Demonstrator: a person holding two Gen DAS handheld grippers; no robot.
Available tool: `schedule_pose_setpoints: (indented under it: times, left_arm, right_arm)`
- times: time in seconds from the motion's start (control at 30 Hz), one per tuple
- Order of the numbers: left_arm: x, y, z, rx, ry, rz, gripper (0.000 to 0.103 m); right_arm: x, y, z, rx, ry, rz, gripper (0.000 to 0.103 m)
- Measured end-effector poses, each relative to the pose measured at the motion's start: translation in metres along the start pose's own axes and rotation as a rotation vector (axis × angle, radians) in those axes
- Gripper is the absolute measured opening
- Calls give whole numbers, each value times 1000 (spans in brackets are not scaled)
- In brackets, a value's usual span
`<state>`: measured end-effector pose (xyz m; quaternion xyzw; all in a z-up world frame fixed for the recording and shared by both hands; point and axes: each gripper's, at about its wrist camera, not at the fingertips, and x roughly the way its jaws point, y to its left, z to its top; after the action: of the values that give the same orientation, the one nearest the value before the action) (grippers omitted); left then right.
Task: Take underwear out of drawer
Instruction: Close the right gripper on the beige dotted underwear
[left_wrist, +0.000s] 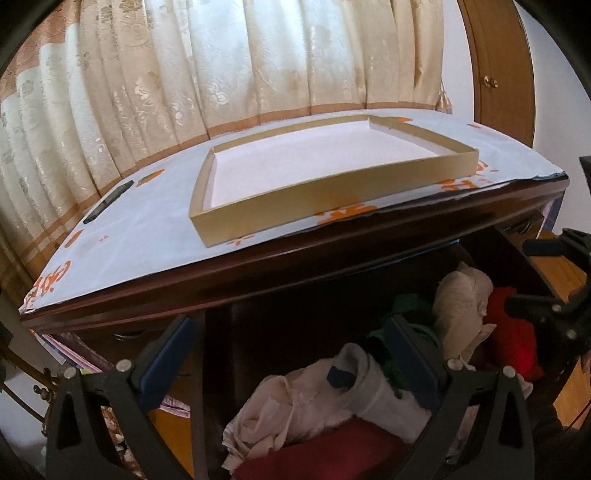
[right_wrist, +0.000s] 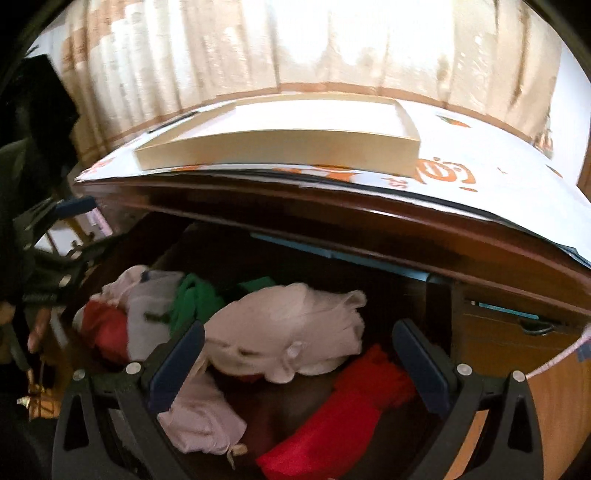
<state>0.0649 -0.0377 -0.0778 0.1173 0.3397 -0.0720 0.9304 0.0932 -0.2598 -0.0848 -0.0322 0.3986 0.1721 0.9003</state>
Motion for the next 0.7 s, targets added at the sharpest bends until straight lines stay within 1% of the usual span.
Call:
schedule_pose_setpoints:
  times: [0.1, 0.17, 0.23, 0.37, 0.43, 0.5, 0.53, 0.6, 0.63, 0.7]
  left_arm:
    - [5, 0, 1, -3, 16, -15, 103]
    - [9, 1, 2, -3, 22, -14, 103]
    - [12, 2, 2, 0, 28, -4, 103]
    - [17, 8, 3, -9, 38, 0, 103]
    - [18, 10, 3, -14, 37, -2, 103]
    - [18, 12, 3, -20, 35, -6, 103]
    - [18, 12, 3, -21, 36, -9, 103]
    - [18, 13, 3, -23, 31, -13, 103]
    - [18, 13, 2, -24, 32, -14, 103]
    - [18, 14, 2, -28, 33, -17, 103]
  right_arm:
    - [14, -1, 5, 17, 65, -11, 103]
    - [26, -2, 8, 50, 120, 2, 103]
    - [34, -2, 9, 76, 147, 1, 103]
    - [40, 5, 14, 99, 157, -33, 103]
    - [41, 10, 17, 95, 153, -32, 103]
    - [44, 13, 19, 99, 165, -49, 103]
    - [48, 15, 21, 99, 177, -38, 103]
    - [55, 17, 22, 99, 207, -63, 103]
    - [57, 18, 21, 97, 217, -60, 103]
    - [67, 18, 18, 94, 260, -84, 103]
